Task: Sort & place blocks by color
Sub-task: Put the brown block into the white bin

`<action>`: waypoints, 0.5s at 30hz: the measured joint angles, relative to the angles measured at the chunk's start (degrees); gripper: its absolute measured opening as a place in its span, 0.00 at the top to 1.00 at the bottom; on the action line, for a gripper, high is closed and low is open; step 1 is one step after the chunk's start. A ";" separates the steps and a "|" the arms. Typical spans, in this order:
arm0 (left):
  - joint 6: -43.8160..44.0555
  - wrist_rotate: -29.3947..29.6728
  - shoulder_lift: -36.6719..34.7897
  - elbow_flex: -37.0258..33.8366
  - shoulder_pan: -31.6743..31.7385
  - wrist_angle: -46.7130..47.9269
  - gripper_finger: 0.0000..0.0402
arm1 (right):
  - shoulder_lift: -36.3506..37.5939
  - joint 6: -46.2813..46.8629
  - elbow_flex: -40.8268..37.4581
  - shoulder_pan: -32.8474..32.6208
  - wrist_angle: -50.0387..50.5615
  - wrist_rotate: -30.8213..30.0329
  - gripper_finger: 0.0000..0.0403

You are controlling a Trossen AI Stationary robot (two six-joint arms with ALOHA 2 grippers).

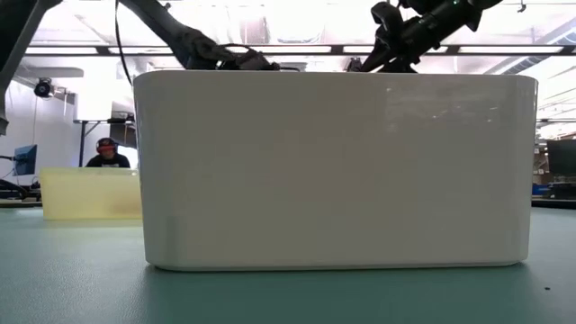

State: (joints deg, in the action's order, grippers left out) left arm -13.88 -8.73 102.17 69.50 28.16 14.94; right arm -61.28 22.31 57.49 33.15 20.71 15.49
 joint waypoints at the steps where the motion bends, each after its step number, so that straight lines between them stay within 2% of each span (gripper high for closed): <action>1: -0.18 -0.01 0.00 -1.07 -0.01 -1.28 0.60 | 0.00 0.00 0.00 -0.21 0.00 0.02 0.71; 4: -0.24 0.00 0.00 -3.68 -0.04 -5.44 0.48 | 0.00 -0.01 0.00 -0.44 0.00 0.00 0.71; 7: -0.16 0.28 0.84 -5.40 -0.04 -8.39 0.41 | 0.00 0.05 0.00 -0.42 0.00 -0.26 0.71; 12: 0.00 2.40 3.49 -6.55 -0.04 -10.94 0.39 | 0.00 0.17 0.00 -0.42 0.04 -0.46 0.71; 15: 0.04 5.60 4.97 -6.55 -0.04 -12.46 0.39 | 0.00 0.20 0.00 -0.42 0.07 -0.47 0.71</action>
State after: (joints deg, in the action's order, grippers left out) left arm -13.85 -3.13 107.14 62.96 28.12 2.48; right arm -61.27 22.50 57.49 32.73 20.78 15.01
